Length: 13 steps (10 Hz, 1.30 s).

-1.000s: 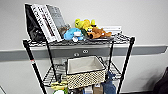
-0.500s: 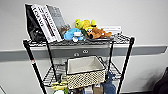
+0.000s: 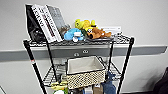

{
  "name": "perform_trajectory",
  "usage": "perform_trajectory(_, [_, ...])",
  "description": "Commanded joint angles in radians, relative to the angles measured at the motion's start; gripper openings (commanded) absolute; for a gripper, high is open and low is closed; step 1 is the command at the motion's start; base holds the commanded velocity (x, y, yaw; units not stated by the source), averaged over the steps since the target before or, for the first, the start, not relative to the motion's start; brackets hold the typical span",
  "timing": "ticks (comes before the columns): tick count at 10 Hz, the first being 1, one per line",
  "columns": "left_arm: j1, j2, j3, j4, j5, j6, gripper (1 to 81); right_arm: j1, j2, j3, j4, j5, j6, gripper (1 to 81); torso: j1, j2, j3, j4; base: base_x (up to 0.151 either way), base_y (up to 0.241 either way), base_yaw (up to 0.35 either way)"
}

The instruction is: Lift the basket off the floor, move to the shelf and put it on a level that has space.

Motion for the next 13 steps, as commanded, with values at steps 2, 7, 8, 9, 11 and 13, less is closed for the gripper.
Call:
perform_trajectory(2, [-0.013, 0.082, -0.130, 0.025, 0.050, 0.010, 81.1, 0.022, 0.089, -0.150, -0.031, -0.040, -0.006, 81.1, 0.001, 0.000, 0.000, 0.000, 0.000, 0.000, 0.000])
perform_trajectory(7, [0.001, 0.237, -0.353, 0.019, 0.065, 0.008, 81.1, 0.001, 0.263, -0.418, -0.077, -0.054, -0.006, 81.1, 0.001, 0.000, 0.000, 0.000, 0.000, 0.000, 0.000])
perform_trajectory(8, [0.001, 0.263, -0.399, 0.019, 0.073, 0.008, 81.1, -0.004, 0.327, -0.523, -0.094, -0.054, -0.006, 81.1, 0.001, 0.000, 0.000, 0.000, 0.000, 0.000, 0.000])
perform_trajectory(9, [0.001, 0.288, -0.445, 0.019, 0.073, 0.008, 81.1, -0.005, 0.390, -0.632, -0.103, -0.054, -0.006, 81.1, 0.001, 0.000, 0.000, 0.000, 0.000, 0.000, 0.000])
perform_trajectory(11, [0.001, 0.342, -0.526, 0.022, 0.095, 0.008, 81.1, -0.004, 0.458, -0.740, -0.103, -0.054, -0.015, 81.1, 0.001, 0.000, 0.000, 0.000, 0.000, 0.000, 0.000])
perform_trajectory(13, [0.001, 0.405, -0.637, 0.020, 0.102, 0.008, 81.1, -0.002, 0.464, -0.739, -0.102, -0.054, -0.016, 81.1, 0.001, 0.000, 0.001, 0.000, 0.000, 0.000, 0.000])
